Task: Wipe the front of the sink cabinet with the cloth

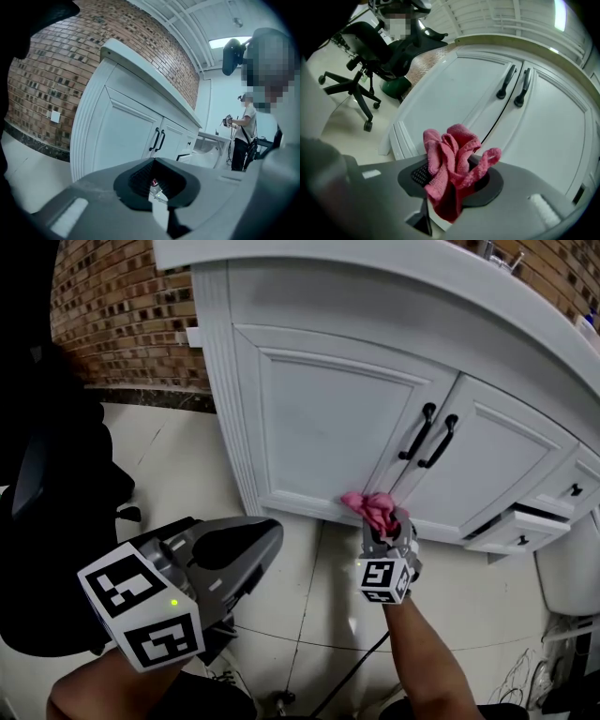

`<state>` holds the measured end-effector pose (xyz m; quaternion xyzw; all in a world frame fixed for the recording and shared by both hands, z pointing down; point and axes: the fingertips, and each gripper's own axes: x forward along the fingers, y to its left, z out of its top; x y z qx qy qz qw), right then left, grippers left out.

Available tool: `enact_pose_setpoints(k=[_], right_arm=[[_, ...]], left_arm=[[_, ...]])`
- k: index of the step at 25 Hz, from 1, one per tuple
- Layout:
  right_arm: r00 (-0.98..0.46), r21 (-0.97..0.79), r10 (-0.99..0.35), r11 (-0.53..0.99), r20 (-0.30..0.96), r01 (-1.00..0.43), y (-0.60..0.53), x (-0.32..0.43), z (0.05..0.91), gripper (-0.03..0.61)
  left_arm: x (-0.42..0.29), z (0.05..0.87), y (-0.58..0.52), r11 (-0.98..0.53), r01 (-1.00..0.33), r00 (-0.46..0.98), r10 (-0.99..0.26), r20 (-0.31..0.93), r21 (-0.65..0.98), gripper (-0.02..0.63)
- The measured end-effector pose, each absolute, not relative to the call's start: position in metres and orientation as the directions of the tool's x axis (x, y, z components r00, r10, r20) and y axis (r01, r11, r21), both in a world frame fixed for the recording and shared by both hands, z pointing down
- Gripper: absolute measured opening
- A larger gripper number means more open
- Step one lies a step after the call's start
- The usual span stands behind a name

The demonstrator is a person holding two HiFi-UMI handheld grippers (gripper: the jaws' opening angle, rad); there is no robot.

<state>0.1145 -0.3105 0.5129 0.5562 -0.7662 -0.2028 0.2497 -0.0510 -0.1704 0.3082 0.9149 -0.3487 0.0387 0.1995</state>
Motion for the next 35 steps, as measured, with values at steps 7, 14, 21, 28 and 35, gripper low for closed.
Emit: enact_pose_setpoints(k=[7,14,21,28,35], right_arm=[[-0.251,0.59,-0.948,0.317,0.194,-0.742,-0.312,0.115,0.541,0.149],[-0.237,0.562,-0.935,0.349,0.265,-0.75,-0.311,0.116,0.572,0.149],[-0.214,0.516,-0.904,0.392,0.37,-0.762,-0.314,0.117,0.603,0.147],[-0.202,0.423,-0.856,0.424,0.476,-0.8,-0.314,0.12,0.618,0.144],[-0.249,0.307,-0.842,0.426,0.479,-0.851,-0.293,0.111,0.586,0.144]], left_arm=[[-0.052,0.316,-0.178,-0.668,-0.663,0.746,-0.626,0.227,0.338,0.005],[-0.06,0.315,-0.179,-0.655,-0.674,0.735,-0.638,0.227,0.341,0.005],[-0.067,0.312,-0.175,-0.653,-0.676,0.733,-0.644,0.218,0.341,0.004],[-0.074,0.308,-0.174,-0.648,-0.686,0.722,-0.662,0.201,0.332,0.005],[-0.072,0.301,-0.168,-0.661,-0.666,0.739,-0.649,0.182,0.345,0.005]])
